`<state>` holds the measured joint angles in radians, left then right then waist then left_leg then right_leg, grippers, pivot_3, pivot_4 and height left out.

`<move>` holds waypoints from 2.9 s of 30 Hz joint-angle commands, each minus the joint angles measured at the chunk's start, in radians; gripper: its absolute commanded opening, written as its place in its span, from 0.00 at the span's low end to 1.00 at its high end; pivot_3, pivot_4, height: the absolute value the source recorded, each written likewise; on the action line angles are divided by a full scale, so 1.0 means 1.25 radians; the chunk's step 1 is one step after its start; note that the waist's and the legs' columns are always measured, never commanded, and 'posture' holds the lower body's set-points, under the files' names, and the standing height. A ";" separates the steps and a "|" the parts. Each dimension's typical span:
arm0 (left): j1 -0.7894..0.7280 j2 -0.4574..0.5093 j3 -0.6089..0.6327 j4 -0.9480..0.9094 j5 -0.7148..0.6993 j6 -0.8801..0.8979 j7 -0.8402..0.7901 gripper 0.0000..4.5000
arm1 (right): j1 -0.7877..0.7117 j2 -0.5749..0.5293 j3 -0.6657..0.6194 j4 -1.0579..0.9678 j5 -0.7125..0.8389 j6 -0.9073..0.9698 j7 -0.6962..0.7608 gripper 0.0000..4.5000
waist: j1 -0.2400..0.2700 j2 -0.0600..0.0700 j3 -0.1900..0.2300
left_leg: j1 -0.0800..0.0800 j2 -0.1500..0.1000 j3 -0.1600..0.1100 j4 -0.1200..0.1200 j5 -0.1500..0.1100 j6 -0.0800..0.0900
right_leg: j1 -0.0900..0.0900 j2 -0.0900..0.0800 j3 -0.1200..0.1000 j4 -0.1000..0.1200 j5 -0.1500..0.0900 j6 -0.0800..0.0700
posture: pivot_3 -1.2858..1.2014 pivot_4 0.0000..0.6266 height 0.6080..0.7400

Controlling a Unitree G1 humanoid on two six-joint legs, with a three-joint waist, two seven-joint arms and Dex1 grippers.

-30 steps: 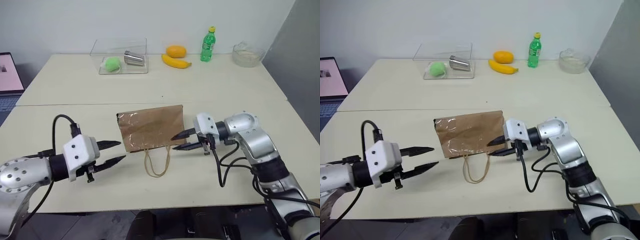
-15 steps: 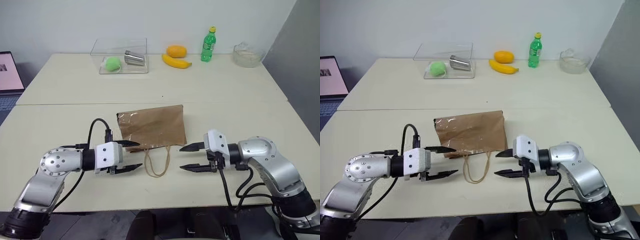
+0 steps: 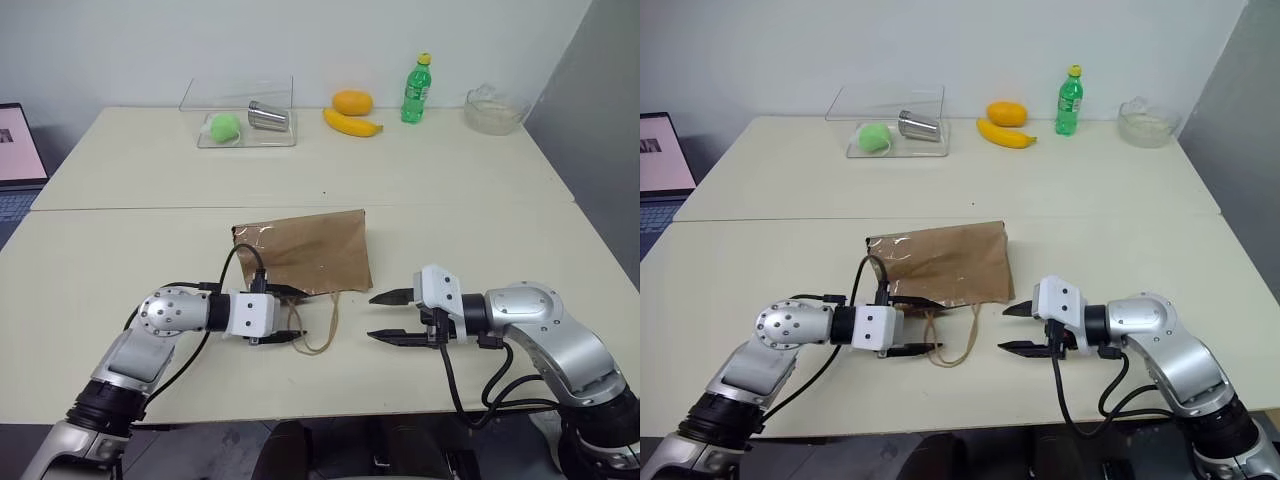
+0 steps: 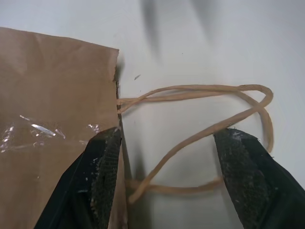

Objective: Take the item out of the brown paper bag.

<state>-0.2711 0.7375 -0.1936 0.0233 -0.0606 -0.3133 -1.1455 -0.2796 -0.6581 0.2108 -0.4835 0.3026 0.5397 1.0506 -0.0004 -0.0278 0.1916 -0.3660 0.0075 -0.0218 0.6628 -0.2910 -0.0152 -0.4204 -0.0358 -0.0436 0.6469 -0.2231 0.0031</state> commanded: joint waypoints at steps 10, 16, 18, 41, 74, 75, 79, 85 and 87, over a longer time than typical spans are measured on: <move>0.002 -0.036 0.023 -0.027 -0.050 0.105 0.037 0.71 | 0.015 -0.025 -0.017 -0.049 0.040 0.015 -0.028 0.58 | 0.000 0.000 0.000 | 0.000 0.000 0.000 0.000 0.000 0.000 | 0.000 0.000 0.000 0.000 0.000 0.000 | 0.52 0.24 1.00; 0.004 -0.040 0.022 -0.040 -0.045 0.126 0.055 0.71 | 0.015 -0.029 -0.016 -0.051 0.047 0.015 -0.032 0.58 | 0.000 0.000 0.000 | 0.000 0.000 0.000 0.000 0.000 0.000 | 0.000 0.000 0.000 0.000 0.000 0.000 | 0.52 0.24 1.00; 0.003 -0.039 0.022 -0.041 -0.040 0.123 0.062 0.71 | 0.016 -0.031 -0.015 -0.051 0.047 0.015 -0.032 0.58 | 0.000 0.000 0.000 | 0.000 0.000 0.000 0.000 0.000 0.000 | 0.000 0.000 0.000 0.000 0.000 0.000 | 0.52 0.24 1.00; 0.022 -0.018 0.020 -0.094 -0.060 0.188 0.036 0.29 | 0.020 -0.046 -0.002 -0.040 0.044 0.000 -0.016 0.59 | 0.000 0.000 0.000 | 0.000 0.000 0.000 0.001 0.000 0.000 | 0.000 0.000 0.000 0.001 0.000 0.000 | 0.52 0.24 1.00; -0.023 -0.015 0.151 -0.186 -0.212 0.455 0.120 0.01 | -0.180 0.250 0.336 0.378 -0.309 -0.300 -0.026 0.59 | -0.001 -0.001 -0.001 | 0.001 0.001 0.000 0.001 0.000 0.000 | 0.000 0.002 0.001 0.001 0.002 -0.004 | 0.52 0.24 1.00; -0.024 -0.015 0.153 -0.186 -0.213 0.457 0.121 0.01 | -0.179 0.253 0.337 0.382 -0.311 -0.301 -0.025 0.59 | -0.001 -0.001 -0.001 | 0.001 0.001 0.000 0.001 0.000 0.000 | 0.000 0.002 0.001 0.001 0.002 -0.004 | 0.52 0.24 1.00; -0.038 -0.019 0.159 -0.182 -0.217 0.467 0.131 0.00 | -0.187 0.282 0.336 0.437 -0.328 -0.303 -0.046 0.50 | -0.002 -0.001 -0.001 | 0.001 0.001 0.000 0.001 0.000 0.000 | 0.000 0.002 0.001 0.002 0.003 -0.004 | 0.52 0.24 1.00; -0.044 -0.018 0.163 -0.180 -0.214 0.471 0.138 0.00 | -0.204 0.301 0.324 0.499 -0.349 -0.322 -0.066 0.07 | -0.003 -0.002 -0.001 | 0.002 0.003 0.000 0.001 0.000 0.000 | 0.000 0.005 0.002 0.002 0.003 -0.005 | 0.52 0.24 1.00; -0.048 -0.019 0.170 -0.178 -0.221 0.481 0.143 0.00 | -0.201 0.300 0.325 0.508 -0.352 -0.328 -0.066 0.01 | -0.003 -0.002 -0.001 | 0.003 0.004 0.000 0.001 0.000 0.000 | 0.000 0.005 0.002 0.003 0.003 -0.005 | 0.52 0.24 1.00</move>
<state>-0.3141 0.7110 -0.0249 -0.1814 -0.3140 0.2842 -0.9784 -0.5309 -0.2678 0.6260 0.1154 -0.0983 0.1202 0.9931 -0.0037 -0.0298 0.1901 -0.3628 0.0120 -0.0221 0.6648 -0.2907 -0.0155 -0.4202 -0.0290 -0.0416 0.6505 -0.2192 -0.0033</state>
